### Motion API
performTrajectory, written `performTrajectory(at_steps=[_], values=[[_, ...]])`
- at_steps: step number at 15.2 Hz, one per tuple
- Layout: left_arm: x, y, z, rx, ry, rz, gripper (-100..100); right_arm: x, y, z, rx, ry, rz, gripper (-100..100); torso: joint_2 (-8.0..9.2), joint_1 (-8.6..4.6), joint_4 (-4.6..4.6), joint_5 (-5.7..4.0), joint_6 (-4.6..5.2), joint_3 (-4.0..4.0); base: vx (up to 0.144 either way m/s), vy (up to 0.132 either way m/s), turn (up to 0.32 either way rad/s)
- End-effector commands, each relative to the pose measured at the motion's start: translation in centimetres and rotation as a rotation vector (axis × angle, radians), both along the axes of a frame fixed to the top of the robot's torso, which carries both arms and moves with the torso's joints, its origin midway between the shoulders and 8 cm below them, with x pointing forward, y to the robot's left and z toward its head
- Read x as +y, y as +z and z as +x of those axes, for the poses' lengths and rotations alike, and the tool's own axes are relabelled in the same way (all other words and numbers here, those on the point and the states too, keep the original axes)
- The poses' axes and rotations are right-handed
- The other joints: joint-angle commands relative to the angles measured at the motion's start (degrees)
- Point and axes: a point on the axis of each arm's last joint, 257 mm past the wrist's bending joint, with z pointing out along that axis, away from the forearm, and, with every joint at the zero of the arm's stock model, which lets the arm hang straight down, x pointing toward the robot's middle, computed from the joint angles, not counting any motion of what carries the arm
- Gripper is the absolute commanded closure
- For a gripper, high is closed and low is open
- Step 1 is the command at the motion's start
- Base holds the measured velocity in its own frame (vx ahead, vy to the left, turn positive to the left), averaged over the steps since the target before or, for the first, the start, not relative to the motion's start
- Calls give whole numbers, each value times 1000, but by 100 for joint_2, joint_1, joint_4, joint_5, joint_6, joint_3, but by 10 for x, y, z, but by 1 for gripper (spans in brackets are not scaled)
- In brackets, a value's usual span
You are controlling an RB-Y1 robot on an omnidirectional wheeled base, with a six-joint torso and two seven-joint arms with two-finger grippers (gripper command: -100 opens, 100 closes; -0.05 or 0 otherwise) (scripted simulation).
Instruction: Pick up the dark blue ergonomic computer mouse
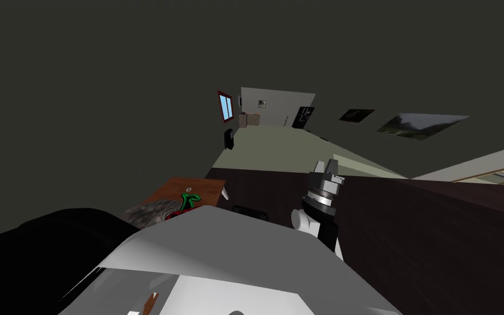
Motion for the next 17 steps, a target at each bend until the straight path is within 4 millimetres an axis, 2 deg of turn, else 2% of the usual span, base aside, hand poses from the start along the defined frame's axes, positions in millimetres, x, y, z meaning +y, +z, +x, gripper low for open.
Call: performTrajectory(at_steps=[1, 5, 6, 10, 17], values=[[-4, -5, 5, -3, -2, 1, -100, 0, 0, 0, 0, 0, 0, 0, 0, 0, 0, 0, 0, 0, -23, 37, 13], [-8, -8, 9, -4, -5, -1, -100, 0, 0, 0, 0, 0, 0, 0, 2, 13, 1, 14, -1, 2, -19, 25, 9], [-8, -8, 9, -5, -4, -1, 100, 0, 0, 0, 0, 0, 0, 0, 2, 21, 1, 17, -1, 2, 0, 0, 0], [-8, -8, 9, -4, -4, -1, 100, 0, 0, 0, 0, 0, 0, 0, 0, 24, 3, 18, -1, 2, -1, 0, 2], [5, 10, -8, 1, 4, 0, 100, 0, 0, 0, 0, 0, 0, 0, -11, 5, -2, 13, -2, -6, 25, -34, -16]])
